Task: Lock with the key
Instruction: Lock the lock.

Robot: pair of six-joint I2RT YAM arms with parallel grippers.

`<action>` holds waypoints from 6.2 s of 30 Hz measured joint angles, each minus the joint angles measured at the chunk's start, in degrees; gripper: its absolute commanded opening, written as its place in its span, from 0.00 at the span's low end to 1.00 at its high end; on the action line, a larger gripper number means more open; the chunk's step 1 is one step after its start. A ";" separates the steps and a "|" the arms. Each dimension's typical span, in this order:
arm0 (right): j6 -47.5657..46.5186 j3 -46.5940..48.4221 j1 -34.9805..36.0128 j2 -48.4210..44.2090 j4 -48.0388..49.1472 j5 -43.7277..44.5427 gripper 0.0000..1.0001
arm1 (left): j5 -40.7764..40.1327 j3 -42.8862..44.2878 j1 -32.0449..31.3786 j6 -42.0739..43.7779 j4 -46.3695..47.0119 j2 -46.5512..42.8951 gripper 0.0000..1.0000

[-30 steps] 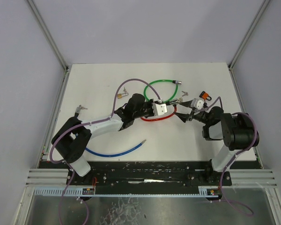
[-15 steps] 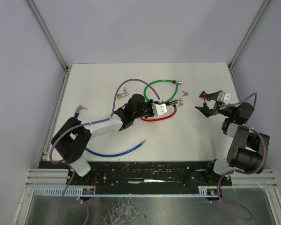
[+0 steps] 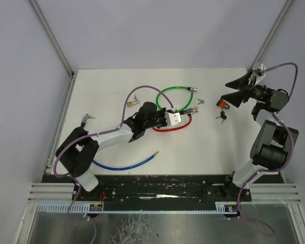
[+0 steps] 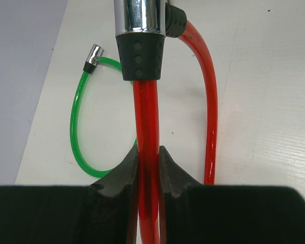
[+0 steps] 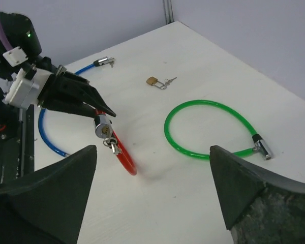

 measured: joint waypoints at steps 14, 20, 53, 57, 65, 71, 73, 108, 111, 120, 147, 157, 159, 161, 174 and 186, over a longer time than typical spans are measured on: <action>30.05 8.07 0.15 13.97 0.09 3.50 1.00 | 0.04 0.00 0.00 0.02 -0.13 -0.07 0.00; 20.96 1.95 0.92 9.79 -0.02 3.98 1.00 | 0.07 0.00 0.00 0.02 -0.17 -0.07 0.00; -107.84 -2.14 9.09 -23.30 -85.33 19.04 0.81 | 0.46 0.00 0.00 0.42 -0.59 -0.13 0.00; -145.63 7.45 9.57 -16.52 -119.25 18.05 0.67 | 0.55 0.00 0.00 0.72 -0.66 -0.17 0.00; -168.28 12.22 15.19 -10.34 -146.86 19.65 0.58 | 0.94 0.02 0.00 0.92 -0.87 -0.20 0.00; -171.66 9.57 18.75 -12.85 -141.26 20.94 0.51 | 1.05 0.20 0.00 1.01 -1.22 -0.17 0.00; -172.25 8.83 19.67 -13.99 -138.57 22.18 0.49 | 1.07 0.20 0.00 1.09 -1.29 -0.17 0.00; -172.58 4.48 25.24 -18.40 -126.79 31.41 0.27 | 1.62 0.55 0.00 1.18 -2.27 -0.17 0.00; -172.58 4.28 25.40 -18.73 -126.66 31.65 0.26 | 1.79 0.57 0.00 1.20 -2.36 -0.17 0.00; -172.58 5.46 25.68 -18.67 -129.37 31.85 0.22 | 1.95 0.57 0.00 1.25 -2.71 -0.17 0.00; -150.35 14.16 27.74 -13.00 -135.01 32.85 0.16 | 1.88 0.81 0.39 1.40 -3.82 -0.17 0.00; -147.05 16.87 28.87 -11.15 -137.85 34.29 0.11 | 1.79 0.81 0.59 1.86 -4.85 -0.17 0.00; -145.11 17.35 28.94 -10.93 -138.27 34.64 0.11 | 1.81 0.81 0.59 1.92 -4.81 -0.17 0.00; -142.88 18.01 29.11 -10.67 -138.68 35.12 0.11 | 1.84 0.83 0.59 1.99 -4.81 -0.17 0.00; -129.90 26.27 29.44 -4.35 -145.70 36.15 0.10 | 1.73 0.92 0.59 2.05 -4.92 -0.17 0.00; -137.76 16.87 29.46 -10.82 -140.96 36.09 0.08 | 1.68 0.92 0.55 2.27 -5.81 -0.17 0.00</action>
